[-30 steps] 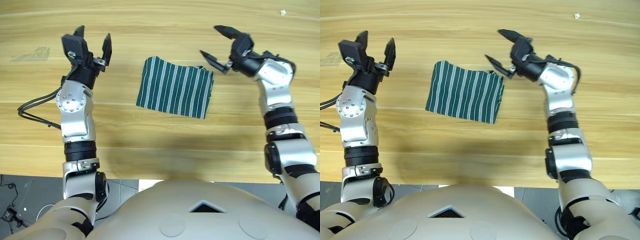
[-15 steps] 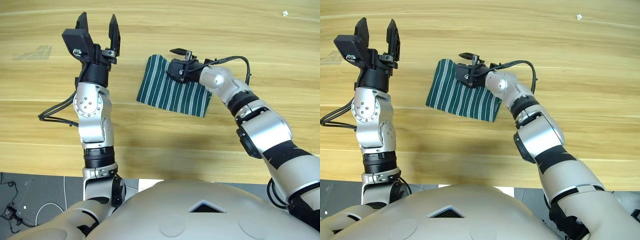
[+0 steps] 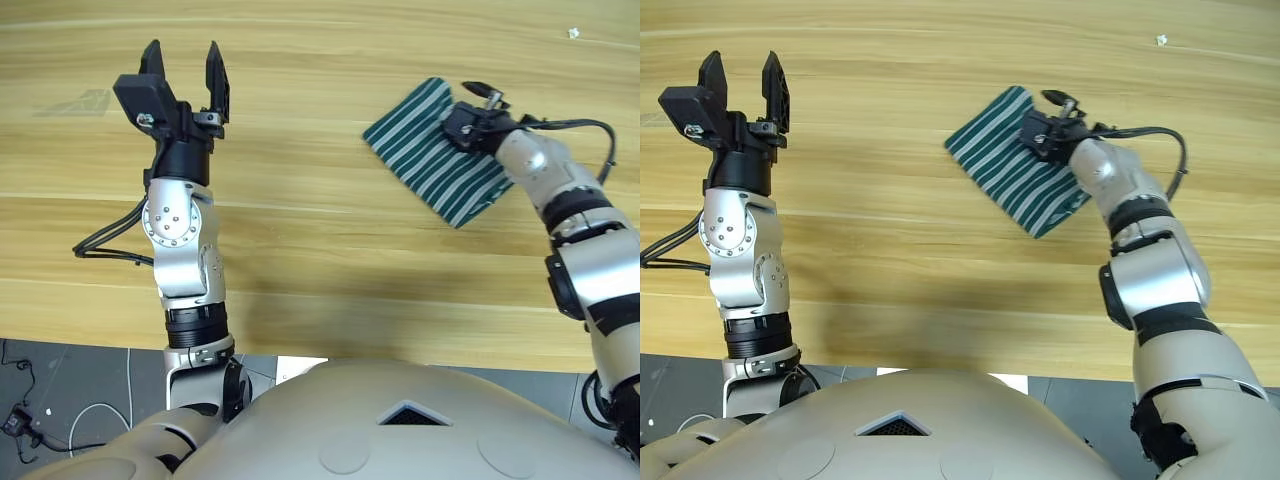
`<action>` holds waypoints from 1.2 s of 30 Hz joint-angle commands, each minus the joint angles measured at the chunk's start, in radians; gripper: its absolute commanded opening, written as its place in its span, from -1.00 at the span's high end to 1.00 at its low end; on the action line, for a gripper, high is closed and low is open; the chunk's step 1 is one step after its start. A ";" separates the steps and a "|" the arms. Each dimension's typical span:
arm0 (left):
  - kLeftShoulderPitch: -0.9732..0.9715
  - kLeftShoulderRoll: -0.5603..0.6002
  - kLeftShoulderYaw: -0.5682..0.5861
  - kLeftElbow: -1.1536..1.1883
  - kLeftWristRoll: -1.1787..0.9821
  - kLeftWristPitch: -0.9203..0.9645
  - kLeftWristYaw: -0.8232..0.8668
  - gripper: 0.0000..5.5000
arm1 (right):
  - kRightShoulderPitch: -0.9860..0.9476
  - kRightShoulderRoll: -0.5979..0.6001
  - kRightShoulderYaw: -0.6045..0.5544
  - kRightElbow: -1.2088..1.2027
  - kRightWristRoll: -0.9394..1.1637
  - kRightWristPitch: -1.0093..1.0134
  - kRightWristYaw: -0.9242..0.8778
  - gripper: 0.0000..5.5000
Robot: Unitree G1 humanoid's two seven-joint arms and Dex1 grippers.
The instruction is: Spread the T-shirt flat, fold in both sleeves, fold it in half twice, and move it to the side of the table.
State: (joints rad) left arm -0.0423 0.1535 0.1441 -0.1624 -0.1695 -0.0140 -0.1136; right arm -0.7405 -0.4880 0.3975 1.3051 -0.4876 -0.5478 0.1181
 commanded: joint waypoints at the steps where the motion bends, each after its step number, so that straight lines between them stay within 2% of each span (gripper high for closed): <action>1: 0.029 -0.013 -0.011 -0.031 0.019 0.016 0.016 -0.28 | 0.137 -0.100 -0.079 0.018 0.057 -0.017 -0.025 -0.24; 8: 0.076 -0.033 -0.043 -0.077 0.045 0.026 0.029 -0.28 | 0.267 -0.210 -0.215 0.009 0.149 0.018 -0.161 -0.24; 14: 0.077 -0.050 -0.064 -0.082 0.065 0.029 0.035 -0.28 | 0.269 -0.213 -0.246 -0.013 0.145 0.042 -0.265 -0.24; 19: 0.059 -0.059 -0.085 -0.054 0.085 0.013 0.035 -0.28 | 0.188 -0.209 -0.276 -0.110 0.159 -0.102 -0.380 -0.24; 23: 0.037 -0.059 -0.098 -0.092 0.139 -0.017 0.061 -0.28 | 0.202 -0.176 -0.325 -0.352 0.196 -0.259 -0.408 -0.24; 26: 0.010 -0.065 -0.104 -0.097 0.188 -0.043 0.093 -0.28 | 0.264 -0.083 -0.335 -0.537 0.285 -0.316 -0.344 -0.24; 32: -0.008 -0.102 -0.161 0.040 0.287 -0.125 0.158 -0.28 | 0.339 0.223 -0.266 -0.625 0.557 -0.373 -0.090 -0.24; 36: 0.039 -0.090 -0.222 0.108 0.395 -0.246 0.199 -0.28 | 0.433 0.314 -0.296 -0.675 0.721 -0.397 0.035 -0.24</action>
State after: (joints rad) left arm -0.0375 0.0528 -0.0536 -0.0891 0.1770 -0.2198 0.0675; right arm -0.3567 -0.1929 0.1241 0.6796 0.1415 -0.9468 0.0927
